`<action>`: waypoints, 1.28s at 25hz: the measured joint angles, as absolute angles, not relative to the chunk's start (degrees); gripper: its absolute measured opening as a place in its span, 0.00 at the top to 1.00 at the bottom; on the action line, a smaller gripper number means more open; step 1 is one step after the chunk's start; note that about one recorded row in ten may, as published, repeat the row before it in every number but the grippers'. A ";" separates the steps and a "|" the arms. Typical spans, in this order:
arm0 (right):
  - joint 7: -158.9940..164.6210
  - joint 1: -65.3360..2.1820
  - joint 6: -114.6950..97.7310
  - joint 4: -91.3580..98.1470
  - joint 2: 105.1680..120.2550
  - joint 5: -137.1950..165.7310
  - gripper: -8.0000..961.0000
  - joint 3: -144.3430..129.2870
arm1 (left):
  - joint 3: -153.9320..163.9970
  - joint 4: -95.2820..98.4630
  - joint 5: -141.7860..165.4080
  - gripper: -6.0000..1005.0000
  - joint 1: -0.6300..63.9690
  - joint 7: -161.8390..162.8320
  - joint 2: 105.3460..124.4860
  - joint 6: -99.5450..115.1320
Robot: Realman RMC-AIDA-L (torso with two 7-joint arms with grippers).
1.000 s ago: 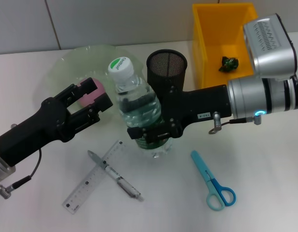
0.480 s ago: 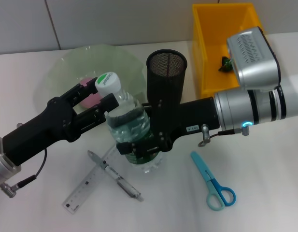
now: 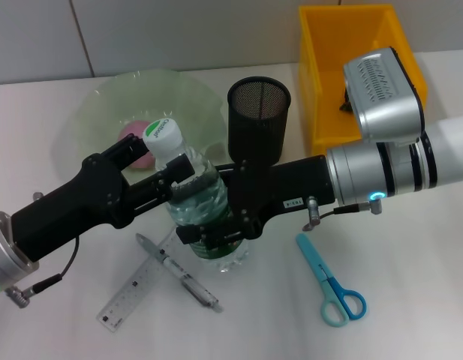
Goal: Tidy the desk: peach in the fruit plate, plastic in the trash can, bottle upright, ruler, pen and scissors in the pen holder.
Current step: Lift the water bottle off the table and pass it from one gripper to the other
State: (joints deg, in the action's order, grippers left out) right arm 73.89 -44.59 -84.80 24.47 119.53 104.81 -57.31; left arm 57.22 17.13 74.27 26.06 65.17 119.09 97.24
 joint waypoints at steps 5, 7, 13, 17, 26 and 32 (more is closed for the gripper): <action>73.89 -45.06 -84.74 24.01 119.59 104.71 0.20 -57.39 | 57.93 17.14 74.27 0.20 26.12 63.24 119.09 97.32; 73.89 -45.15 -84.73 23.83 119.60 104.70 0.20 -57.40 | 57.95 17.13 74.27 0.20 26.18 63.00 119.09 97.31; 73.98 -45.27 -84.41 23.63 119.61 104.71 0.20 -57.40 | 57.98 17.14 74.26 0.20 26.20 62.52 119.09 97.17; 74.13 -45.27 -84.22 23.63 119.62 104.79 0.20 -57.45 | 58.01 17.14 74.25 0.20 26.20 62.49 119.09 97.14; 74.76 -45.43 -83.54 23.69 119.62 104.78 0.20 -58.99 | 58.01 17.13 74.26 0.20 26.23 62.61 119.00 97.28; 74.78 -45.44 -83.50 23.90 119.62 104.77 0.20 -59.06 | 58.00 17.14 74.41 0.21 26.28 62.89 118.91 97.26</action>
State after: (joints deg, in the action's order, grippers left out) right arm 74.78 -45.44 -83.50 23.90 119.62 104.77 -59.06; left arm 58.00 17.14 74.41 26.28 62.89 118.91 97.26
